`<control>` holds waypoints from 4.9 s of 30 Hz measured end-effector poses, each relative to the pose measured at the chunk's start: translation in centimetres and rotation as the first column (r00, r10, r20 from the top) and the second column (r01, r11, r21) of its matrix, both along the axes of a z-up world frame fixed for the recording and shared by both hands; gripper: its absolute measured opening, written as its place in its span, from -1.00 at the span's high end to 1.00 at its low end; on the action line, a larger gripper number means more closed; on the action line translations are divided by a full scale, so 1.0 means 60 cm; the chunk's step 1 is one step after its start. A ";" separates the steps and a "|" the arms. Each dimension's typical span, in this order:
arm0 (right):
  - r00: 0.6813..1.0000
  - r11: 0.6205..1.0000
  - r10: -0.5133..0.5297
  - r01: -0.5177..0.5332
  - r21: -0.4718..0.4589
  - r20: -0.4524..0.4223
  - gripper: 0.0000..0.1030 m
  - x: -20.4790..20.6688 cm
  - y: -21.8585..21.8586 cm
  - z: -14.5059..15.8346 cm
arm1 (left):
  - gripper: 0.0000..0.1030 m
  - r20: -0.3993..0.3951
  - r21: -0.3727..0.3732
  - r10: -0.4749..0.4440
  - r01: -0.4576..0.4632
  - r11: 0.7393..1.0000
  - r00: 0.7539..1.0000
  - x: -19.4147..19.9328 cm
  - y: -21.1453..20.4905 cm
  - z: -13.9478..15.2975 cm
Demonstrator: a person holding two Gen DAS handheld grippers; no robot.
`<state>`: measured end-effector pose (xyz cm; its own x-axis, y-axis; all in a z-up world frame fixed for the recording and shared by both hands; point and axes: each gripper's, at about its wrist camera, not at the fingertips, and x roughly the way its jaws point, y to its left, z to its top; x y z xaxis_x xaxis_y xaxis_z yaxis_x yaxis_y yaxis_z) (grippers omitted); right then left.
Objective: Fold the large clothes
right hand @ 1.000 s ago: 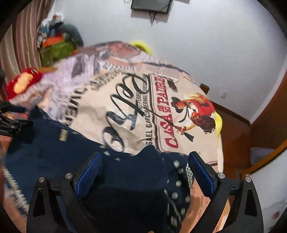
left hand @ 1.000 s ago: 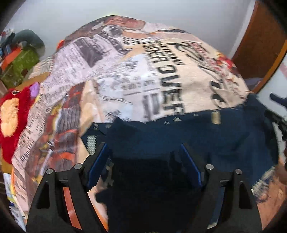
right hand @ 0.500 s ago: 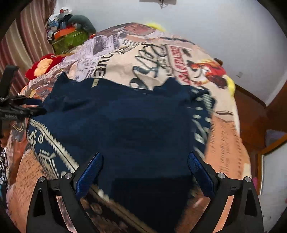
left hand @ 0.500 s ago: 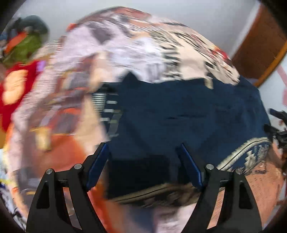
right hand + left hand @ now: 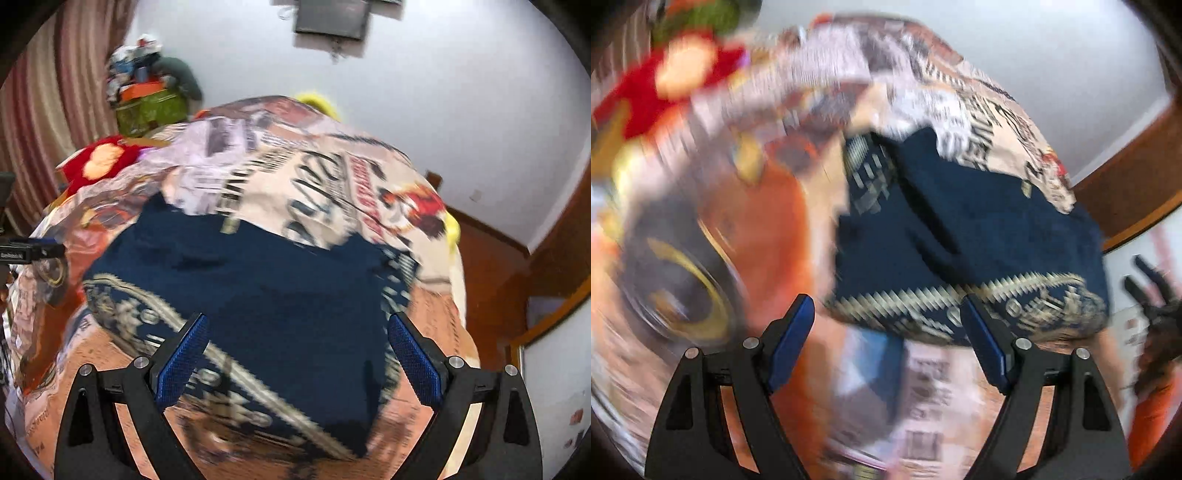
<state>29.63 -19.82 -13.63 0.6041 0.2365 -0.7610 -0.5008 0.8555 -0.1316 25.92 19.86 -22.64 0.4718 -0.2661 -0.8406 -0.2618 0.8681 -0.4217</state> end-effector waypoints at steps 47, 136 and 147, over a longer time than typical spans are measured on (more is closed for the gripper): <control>0.970 0.991 0.133 -0.133 0.015 -0.205 -0.99 0.013 0.105 -0.094 | 0.63 0.300 0.362 0.013 -0.126 0.924 0.954 0.109 -0.128 0.097; 0.975 0.937 -0.153 0.195 0.289 -0.162 -0.98 0.027 -0.196 0.056 | -0.71 0.188 0.410 -0.480 0.376 0.831 0.857 0.104 -0.317 0.150; 0.850 0.894 -0.150 0.335 0.298 -0.506 -0.98 0.121 -0.190 -0.113 | -0.73 0.077 0.008 -0.435 0.435 0.900 0.897 0.218 -0.320 0.042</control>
